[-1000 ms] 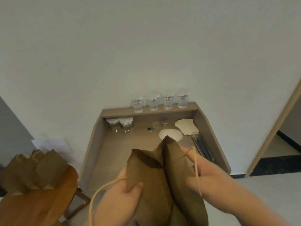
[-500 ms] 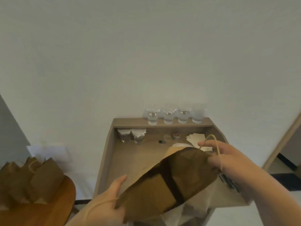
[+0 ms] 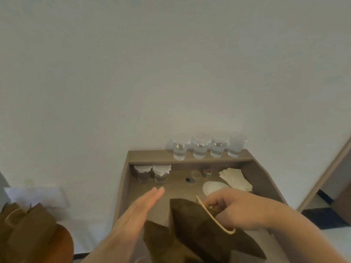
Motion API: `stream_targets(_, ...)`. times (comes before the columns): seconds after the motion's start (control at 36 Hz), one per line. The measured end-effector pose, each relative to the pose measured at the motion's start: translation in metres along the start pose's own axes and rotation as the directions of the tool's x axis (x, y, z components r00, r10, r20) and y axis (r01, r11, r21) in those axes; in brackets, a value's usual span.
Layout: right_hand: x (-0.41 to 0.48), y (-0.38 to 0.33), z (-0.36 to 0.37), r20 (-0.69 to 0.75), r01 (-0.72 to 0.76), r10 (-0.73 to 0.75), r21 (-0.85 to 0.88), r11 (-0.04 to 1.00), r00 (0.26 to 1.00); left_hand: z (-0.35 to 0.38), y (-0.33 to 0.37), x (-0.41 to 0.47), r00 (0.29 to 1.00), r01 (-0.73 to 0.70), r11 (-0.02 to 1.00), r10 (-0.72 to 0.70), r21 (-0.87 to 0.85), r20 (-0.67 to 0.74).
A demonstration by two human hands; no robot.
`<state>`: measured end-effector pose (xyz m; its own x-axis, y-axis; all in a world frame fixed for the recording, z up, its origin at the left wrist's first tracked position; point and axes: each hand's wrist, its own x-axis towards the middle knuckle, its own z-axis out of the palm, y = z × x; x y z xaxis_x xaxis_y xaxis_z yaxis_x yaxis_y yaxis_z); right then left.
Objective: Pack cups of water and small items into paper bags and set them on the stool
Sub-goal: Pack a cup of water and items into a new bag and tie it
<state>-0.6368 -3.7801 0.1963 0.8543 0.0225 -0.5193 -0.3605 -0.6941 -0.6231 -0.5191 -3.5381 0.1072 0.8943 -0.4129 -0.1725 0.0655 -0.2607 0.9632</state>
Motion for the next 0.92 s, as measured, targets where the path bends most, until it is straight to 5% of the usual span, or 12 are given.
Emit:
stream_targets(0.03, 0.008, 0.003, -0.005, -0.009, 0.004, -0.004, -0.029, 1.000, 1.000, 0.000, 0.002, -0.009, 0.963, -0.219, 0.973, 0.203, 0.078, 0.175)
stream_targets(0.08, 0.022, 0.003, -0.013, -0.007, 0.014, -0.015, -0.088, 0.996, 1.000, -0.013, 0.005, -0.013, 0.854, -0.456, 0.866, 0.362, 0.204, 0.373)
stream_targets(0.17, 0.041, 0.006, -0.027, 0.079, 0.079, -0.067, -0.170, 0.982, 0.995, -0.009, 0.038, -0.004, 0.826, -0.467, 0.819, 0.270, 0.333, 0.494)
stream_targets(0.25, 0.061, 0.012, -0.043, 0.169, 0.131, -0.094, -0.222, 0.966, 0.981, -0.012, 0.052, 0.004, 0.884, -0.378, 0.759, 0.126, 0.530, 0.450)
stream_targets(0.33, 0.091, 0.023, -0.057, 0.203, 0.191, -0.137, -0.276, 0.942, 0.970, 0.005, 0.070, 0.001, 0.896, -0.444, 0.754, 0.382, 0.484, 0.227)
stream_targets(0.42, 0.123, 0.036, -0.068, 0.244, 0.224, -0.154, -0.290, 0.930, 0.957, 0.037, 0.082, 0.013, 0.889, -0.458, 0.676, 0.349, 0.577, 0.297)
stream_targets(0.53, 0.155, 0.042, -0.082, 0.327, 0.294, -0.188, -0.312, 0.903, 0.926, 0.066, 0.070, 0.042, 0.902, -0.430, 0.449, 0.249, 0.783, 0.353)
stream_targets(0.72, 0.207, 0.048, -0.092, 0.325, 0.313, -0.231, -0.226, 0.922, 0.917, 0.064, 0.037, 0.067, 0.976, -0.215, 0.514, 0.098, 0.830, 0.192)
stream_targets(0.83, 0.230, 0.048, -0.085, 0.312, 0.271, -0.215, -0.150, 0.951, 0.925, 0.066, 0.037, 0.089, 0.966, -0.145, 0.515, -0.111, 0.845, 0.233)
stream_targets(0.92, 0.233, 0.043, -0.087, 0.216, 0.268, -0.238, -0.122, 0.956, 0.947, 0.062, 0.034, 0.104, 0.961, -0.191, 0.534, -0.068, 0.823, 0.267)
